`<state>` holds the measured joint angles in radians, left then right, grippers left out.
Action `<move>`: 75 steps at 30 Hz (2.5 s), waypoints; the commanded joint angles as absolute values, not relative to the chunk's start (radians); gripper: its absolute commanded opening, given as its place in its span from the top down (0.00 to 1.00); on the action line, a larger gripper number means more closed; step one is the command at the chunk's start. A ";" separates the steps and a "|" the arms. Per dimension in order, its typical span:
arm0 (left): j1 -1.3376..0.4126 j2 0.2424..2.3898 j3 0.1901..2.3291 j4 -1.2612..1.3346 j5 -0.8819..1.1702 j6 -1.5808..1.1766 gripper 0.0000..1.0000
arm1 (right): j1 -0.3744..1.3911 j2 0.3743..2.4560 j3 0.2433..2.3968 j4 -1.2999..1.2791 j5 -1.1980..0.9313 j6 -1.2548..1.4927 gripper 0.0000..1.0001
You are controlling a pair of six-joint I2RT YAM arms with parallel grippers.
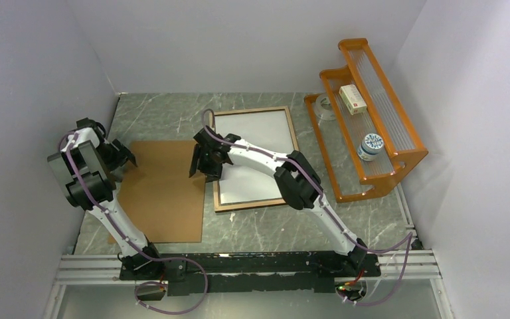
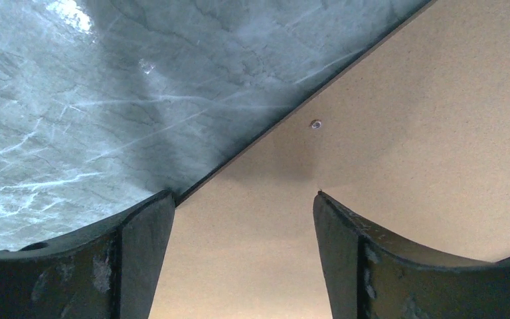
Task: Put the photo into the frame
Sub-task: Pick up the photo frame item at the center of the board, then place the photo frame item at the center of the board, then turn over the photo frame item at the center of the board.
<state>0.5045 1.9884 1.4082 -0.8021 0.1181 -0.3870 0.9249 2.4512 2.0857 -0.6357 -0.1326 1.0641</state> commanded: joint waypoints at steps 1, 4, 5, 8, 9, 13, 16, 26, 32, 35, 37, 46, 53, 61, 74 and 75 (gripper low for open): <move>0.492 2.039 1.384 -0.852 0.198 -0.413 0.20 | 0.943 2.413 2.050 -0.373 -0.286 1.029 0.36; 0.492 2.033 1.386 -0.852 0.219 -0.416 0.21 | 0.943 2.362 2.038 -0.303 -0.320 1.007 0.37; 0.492 2.032 1.384 -0.852 0.223 -0.416 0.21 | 0.942 2.344 2.037 -0.290 -0.321 0.996 0.37; 0.492 2.026 1.369 -0.839 0.253 -0.422 0.22 | 0.942 2.301 2.031 -0.271 -0.317 0.969 0.38; 0.491 2.022 1.361 -0.833 0.271 -0.425 0.23 | 0.943 2.290 2.028 -0.273 -0.308 0.962 0.38; 0.488 2.013 1.339 -0.815 0.320 -0.432 0.24 | 0.940 2.262 2.022 -0.304 -0.266 0.930 0.39; 0.486 2.007 1.330 -0.810 0.356 -0.435 0.24 | 0.935 2.245 2.007 -0.325 -0.238 0.916 0.39; 0.414 1.971 1.232 -0.758 0.506 -0.451 0.25 | 0.874 2.165 1.903 -0.447 -0.102 0.910 0.41; 0.322 1.921 1.180 -0.734 0.512 -0.463 0.25 | 0.809 2.069 1.729 -0.398 -0.073 0.917 0.42; 0.297 1.915 1.157 -0.717 0.527 -0.476 0.25 | 0.781 2.042 1.666 -0.380 -0.074 0.917 0.43; 0.290 1.914 1.149 -0.712 0.517 -0.480 0.25 | 0.766 2.031 1.635 -0.374 -0.070 0.920 0.42; 0.287 1.901 1.153 -0.732 0.449 -0.468 0.22 | 0.744 2.027 1.610 -0.502 0.082 0.895 0.23; 0.287 1.898 1.160 -0.744 0.422 -0.463 0.19 | 0.738 2.024 1.582 -0.521 0.099 0.877 0.15; 0.287 1.904 1.156 -0.738 0.446 -0.463 0.18 | 0.734 2.021 1.557 -0.439 -0.049 0.846 0.17; 0.288 1.913 1.158 -0.734 0.498 -0.463 0.18 | 0.721 1.910 1.439 -0.106 -0.440 0.837 0.27; 0.287 1.912 1.159 -0.735 0.501 -0.463 0.18 | 0.720 1.889 1.415 -0.063 -0.472 0.842 0.29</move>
